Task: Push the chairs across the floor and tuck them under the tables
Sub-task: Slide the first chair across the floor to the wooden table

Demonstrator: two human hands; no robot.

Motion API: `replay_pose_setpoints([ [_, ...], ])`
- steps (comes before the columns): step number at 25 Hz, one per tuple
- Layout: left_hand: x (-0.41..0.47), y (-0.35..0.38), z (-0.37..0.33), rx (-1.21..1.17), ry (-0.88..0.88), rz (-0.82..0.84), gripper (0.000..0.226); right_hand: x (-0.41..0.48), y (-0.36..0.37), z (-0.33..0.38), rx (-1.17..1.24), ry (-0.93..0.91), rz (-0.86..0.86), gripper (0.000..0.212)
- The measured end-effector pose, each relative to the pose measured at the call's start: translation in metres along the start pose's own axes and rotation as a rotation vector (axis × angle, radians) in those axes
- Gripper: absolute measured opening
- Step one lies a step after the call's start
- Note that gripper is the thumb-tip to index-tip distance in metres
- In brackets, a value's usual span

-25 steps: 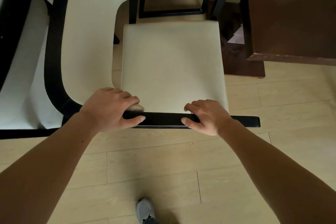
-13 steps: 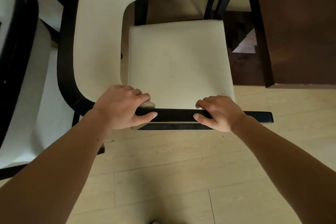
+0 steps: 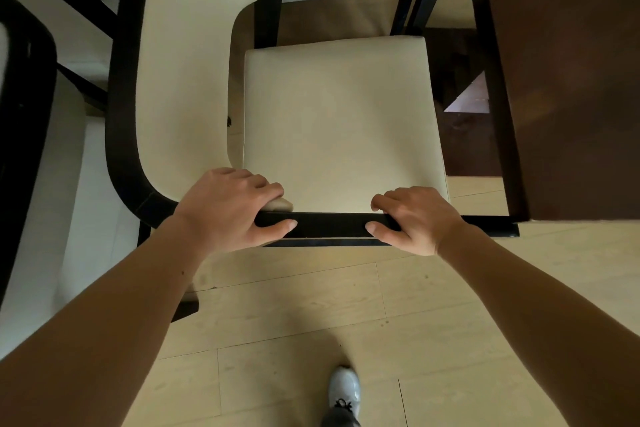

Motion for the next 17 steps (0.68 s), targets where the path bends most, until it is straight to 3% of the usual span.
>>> replay_pose_setpoints([
  [17,0.049,-0.014,0.034,-0.024,-0.014,0.003,0.066,0.046,-0.015,-0.036,0.005,-0.009,0.019,0.070],
])
Point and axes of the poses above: each hand's wrist, its own x-axis towards the middle knuckle, its own y-axis out of the palm, z = x × y, the point moved 9 cm from there along x, towards the middle knuckle, and after that the axes turned 4 degrees about -x, right-handed, at the moved point
